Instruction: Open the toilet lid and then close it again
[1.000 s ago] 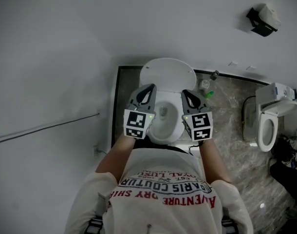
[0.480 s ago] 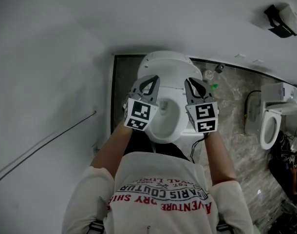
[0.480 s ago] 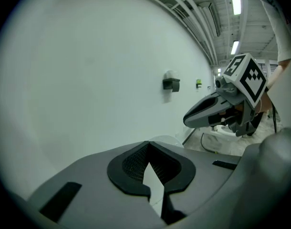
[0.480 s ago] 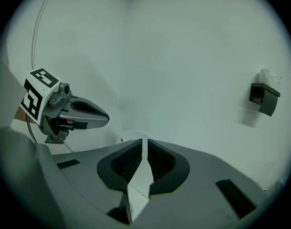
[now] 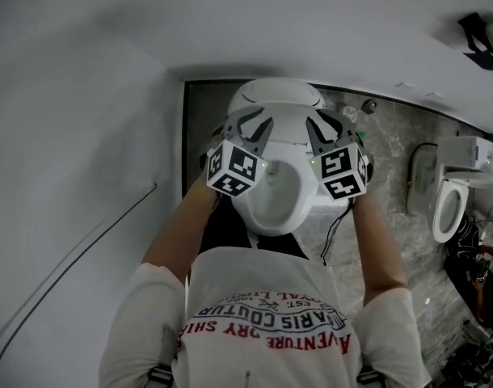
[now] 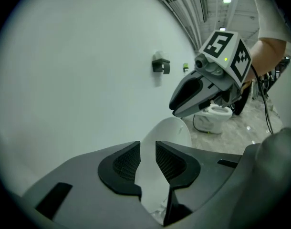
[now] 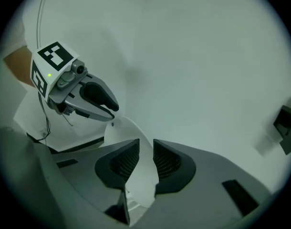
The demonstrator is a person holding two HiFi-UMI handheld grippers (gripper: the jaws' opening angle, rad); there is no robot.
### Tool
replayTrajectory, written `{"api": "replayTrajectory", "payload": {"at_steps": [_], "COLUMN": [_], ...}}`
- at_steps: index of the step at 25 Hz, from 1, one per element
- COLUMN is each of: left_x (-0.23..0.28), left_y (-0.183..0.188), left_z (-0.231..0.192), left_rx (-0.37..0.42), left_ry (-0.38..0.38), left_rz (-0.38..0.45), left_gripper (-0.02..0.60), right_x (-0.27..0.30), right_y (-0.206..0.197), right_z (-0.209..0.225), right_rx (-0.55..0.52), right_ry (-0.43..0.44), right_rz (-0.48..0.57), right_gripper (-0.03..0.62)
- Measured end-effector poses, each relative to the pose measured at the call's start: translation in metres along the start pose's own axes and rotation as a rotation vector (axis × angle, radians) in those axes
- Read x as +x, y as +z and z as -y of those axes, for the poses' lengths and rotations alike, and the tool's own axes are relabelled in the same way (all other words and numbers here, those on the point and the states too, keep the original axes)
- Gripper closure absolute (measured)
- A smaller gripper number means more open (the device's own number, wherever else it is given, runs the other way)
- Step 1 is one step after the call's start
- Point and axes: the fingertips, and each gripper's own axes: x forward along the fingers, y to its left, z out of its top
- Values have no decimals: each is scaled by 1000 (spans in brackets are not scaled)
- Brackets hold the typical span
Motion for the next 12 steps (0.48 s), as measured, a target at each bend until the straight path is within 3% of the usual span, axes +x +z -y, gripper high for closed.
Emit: {"api": "replayTrajectory", "payload": {"at_steps": [12], "left_x": [51], "left_y": [-1], "left_z": [-15], "left_rx": [290], "left_ry": [-137], "left_rz": [-101], "left_gripper": [459], "right_x": [47], "right_y": [-11], "right_z": [1], "right_rx": [-219], "right_ry": [117], "right_rz": [-158], "right_gripper": [546]}}
